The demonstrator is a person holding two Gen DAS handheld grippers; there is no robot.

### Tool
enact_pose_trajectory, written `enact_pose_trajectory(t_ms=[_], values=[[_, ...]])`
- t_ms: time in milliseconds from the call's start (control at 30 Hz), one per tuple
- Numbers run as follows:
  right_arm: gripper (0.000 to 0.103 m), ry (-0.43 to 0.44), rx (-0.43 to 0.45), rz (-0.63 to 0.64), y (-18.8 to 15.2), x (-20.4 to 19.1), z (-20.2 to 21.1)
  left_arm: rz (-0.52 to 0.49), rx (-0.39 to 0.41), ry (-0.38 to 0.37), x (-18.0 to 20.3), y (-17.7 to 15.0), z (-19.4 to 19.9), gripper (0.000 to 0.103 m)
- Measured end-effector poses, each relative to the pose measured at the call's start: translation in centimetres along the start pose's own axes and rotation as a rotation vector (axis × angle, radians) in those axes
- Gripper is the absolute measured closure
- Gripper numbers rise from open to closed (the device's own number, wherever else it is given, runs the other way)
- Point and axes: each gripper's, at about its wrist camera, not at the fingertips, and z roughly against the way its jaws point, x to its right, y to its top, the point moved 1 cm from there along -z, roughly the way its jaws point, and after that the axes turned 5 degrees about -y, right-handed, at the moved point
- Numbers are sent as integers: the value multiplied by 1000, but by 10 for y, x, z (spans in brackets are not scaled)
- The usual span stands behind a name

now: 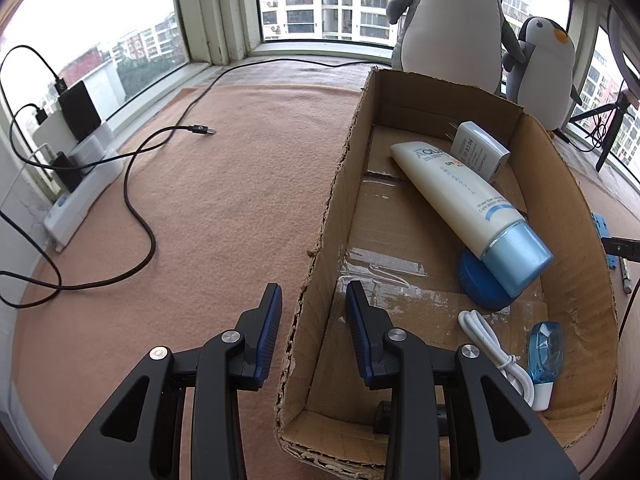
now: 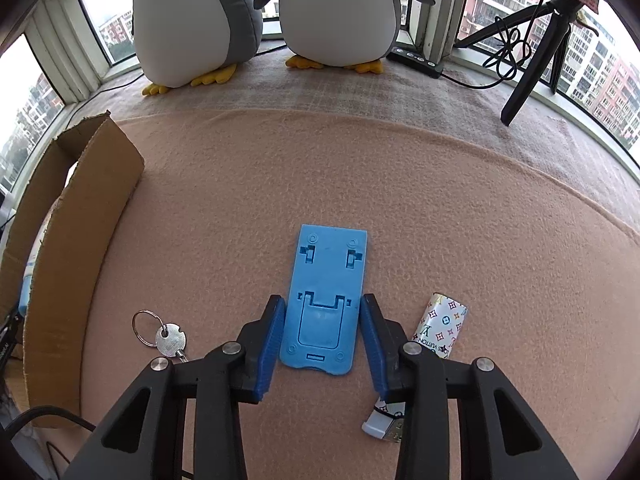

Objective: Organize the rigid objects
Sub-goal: 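Return the right gripper to the blue phone stand and grasp it, then carry the blue phone stand into the box and release it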

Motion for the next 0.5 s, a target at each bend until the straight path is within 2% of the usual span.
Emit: enact_pose_trajectory(t_ms=[233,500], values=[[70,44,16,-33,-5,5,7,-1,0,1,0,0,0,72],[70,70,65,-12,-13,-5,30,-1,0,3,0,0,0,72]])
